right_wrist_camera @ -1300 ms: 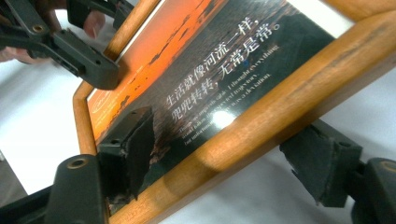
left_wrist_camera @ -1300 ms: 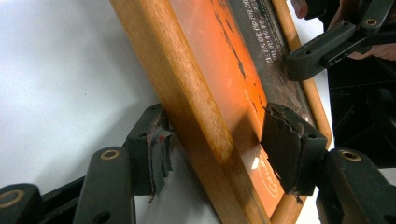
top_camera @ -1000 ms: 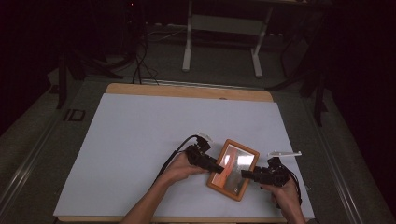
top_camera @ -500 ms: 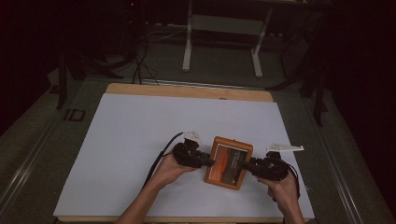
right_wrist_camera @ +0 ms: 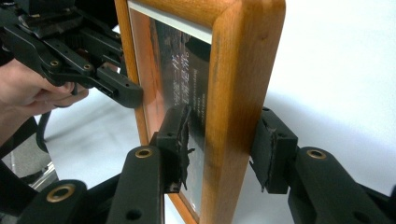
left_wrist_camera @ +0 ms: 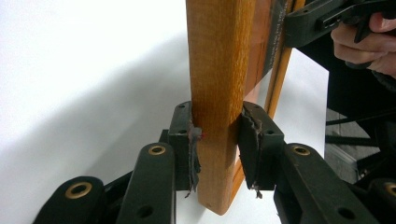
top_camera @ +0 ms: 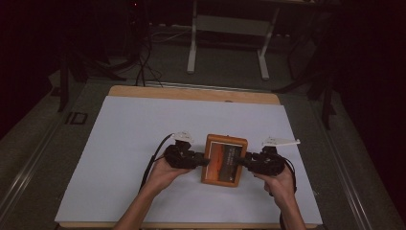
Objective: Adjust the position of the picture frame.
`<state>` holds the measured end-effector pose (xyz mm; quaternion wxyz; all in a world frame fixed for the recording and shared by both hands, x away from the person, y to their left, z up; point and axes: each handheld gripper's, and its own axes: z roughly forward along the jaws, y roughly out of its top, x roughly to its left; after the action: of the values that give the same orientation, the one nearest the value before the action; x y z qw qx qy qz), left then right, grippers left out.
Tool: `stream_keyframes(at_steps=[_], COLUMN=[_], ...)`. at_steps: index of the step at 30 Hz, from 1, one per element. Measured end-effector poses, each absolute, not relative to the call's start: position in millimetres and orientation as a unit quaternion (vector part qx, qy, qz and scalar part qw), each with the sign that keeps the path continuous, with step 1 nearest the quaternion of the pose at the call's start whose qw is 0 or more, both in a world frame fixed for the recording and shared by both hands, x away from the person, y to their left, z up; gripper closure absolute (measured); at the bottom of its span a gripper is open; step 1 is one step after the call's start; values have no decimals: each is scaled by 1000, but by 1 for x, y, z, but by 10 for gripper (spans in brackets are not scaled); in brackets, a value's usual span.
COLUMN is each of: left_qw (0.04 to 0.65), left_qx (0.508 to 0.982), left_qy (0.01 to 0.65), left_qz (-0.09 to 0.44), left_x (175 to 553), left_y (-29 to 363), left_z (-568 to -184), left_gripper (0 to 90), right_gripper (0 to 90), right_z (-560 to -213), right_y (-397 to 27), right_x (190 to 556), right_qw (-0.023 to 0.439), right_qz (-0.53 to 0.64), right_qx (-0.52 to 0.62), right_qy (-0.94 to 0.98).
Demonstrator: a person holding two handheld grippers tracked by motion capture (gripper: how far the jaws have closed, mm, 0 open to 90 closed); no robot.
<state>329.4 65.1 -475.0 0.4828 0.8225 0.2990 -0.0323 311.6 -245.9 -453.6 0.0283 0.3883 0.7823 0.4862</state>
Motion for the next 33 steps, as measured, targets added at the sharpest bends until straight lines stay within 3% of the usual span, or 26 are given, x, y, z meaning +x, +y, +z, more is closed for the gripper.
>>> stream_keyframes(at_steps=[17, 33], left_qw=[476, 475], left_qx=[798, 780], left_qy=[369, 404], left_qz=[-30, -50], left_x=[323, 333], left_y=[123, 137], left_z=[-480, -501], left_gripper=[684, 678], right_gripper=[590, 589], right_z=[-464, -485], right_y=[-187, -170], right_x=[339, 350], right_qw=[-13, -37], right_qz=[496, 490], right_qx=[370, 402], right_qy=[786, 773])
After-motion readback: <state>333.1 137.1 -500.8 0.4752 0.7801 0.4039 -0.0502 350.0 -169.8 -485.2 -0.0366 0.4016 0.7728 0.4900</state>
